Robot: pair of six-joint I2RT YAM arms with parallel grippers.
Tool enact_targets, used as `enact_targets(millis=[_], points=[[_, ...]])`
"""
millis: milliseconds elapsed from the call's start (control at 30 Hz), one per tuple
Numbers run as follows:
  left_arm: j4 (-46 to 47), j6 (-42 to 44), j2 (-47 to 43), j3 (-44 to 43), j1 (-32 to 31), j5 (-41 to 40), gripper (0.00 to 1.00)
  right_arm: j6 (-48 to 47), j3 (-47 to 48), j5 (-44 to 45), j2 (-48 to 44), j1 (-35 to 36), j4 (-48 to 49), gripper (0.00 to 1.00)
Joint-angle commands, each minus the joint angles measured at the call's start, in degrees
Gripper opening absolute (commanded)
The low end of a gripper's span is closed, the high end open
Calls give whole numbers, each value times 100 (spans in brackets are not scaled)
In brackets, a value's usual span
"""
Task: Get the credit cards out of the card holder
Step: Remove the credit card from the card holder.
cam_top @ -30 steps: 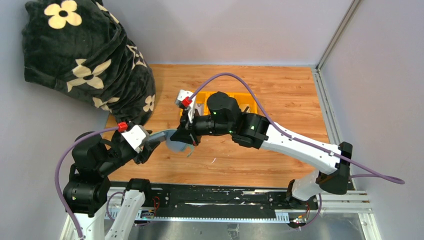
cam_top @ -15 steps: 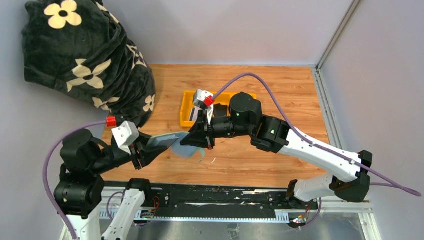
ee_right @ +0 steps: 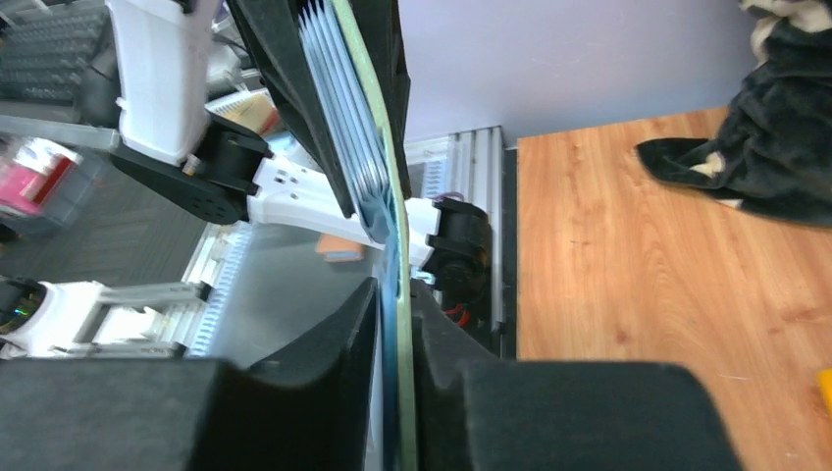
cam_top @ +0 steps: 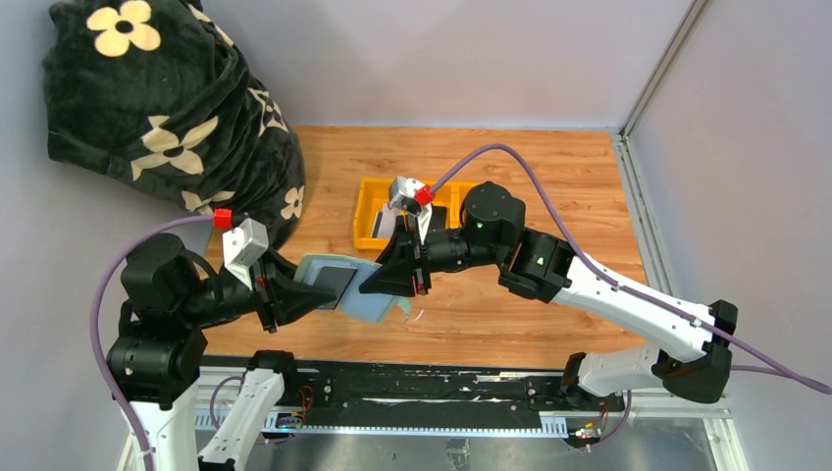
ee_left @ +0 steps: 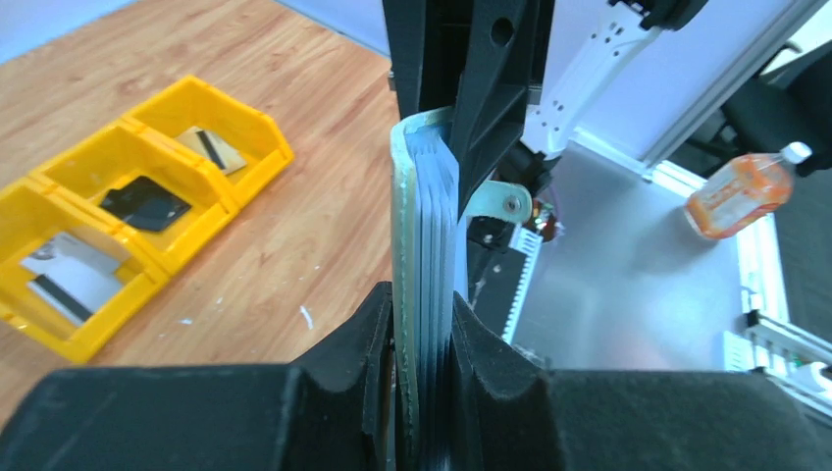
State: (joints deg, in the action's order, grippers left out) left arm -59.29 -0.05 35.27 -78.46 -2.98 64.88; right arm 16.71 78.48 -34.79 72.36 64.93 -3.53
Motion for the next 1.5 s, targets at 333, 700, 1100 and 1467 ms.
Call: enact_targets(millis=[333,700,1100,1467], points=[[751,-1969,311,166,-10,-1266,3,1740,-417,977,-955,-1122,1579,68],[2035,-2933,-142,959,-9,-1305,4,3465,-778,-23,-55,-941,2781,63],[2399,-3119,-137,1066,-15,-1119,5,3516,-892,-123,407,-878,2727,56],[2405,-3111,-152,1157,-14,-1057,5,3860,-694,-210,726,-877,3173,48]])
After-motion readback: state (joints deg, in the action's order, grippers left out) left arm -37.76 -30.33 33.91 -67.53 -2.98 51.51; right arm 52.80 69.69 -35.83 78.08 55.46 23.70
